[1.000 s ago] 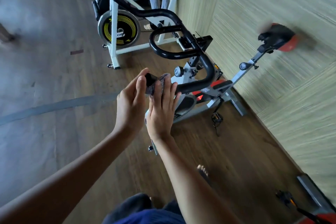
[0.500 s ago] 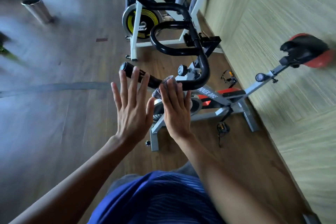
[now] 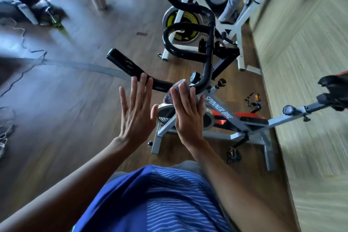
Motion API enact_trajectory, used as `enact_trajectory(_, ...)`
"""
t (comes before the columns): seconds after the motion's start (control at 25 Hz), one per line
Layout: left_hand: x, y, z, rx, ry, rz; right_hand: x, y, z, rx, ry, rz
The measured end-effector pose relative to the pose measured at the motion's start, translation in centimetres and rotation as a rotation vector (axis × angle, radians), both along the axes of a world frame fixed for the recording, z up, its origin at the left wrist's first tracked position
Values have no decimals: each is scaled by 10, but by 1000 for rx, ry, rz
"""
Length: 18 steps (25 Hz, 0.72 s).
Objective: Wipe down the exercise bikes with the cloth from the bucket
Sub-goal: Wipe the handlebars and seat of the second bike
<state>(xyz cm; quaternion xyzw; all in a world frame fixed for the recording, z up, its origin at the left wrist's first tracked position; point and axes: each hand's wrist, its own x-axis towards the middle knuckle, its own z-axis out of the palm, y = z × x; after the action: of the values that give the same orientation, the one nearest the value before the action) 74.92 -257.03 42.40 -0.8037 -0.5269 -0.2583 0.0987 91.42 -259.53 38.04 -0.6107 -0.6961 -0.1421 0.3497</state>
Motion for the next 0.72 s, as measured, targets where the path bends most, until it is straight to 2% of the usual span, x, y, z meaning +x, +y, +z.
enact_trajectory(0.4, 78, -17, -7, 36, 20, -34, 78, 19, -12, 14, 265, 482)
enact_trajectory(0.56, 99, -11, -13, 74, 11, 39, 106, 39, -9, 14, 372, 674)
enact_trajectory(0.72, 101, -8, -19, 82, 10, 70, 116, 62, -9, 43, 492, 766)
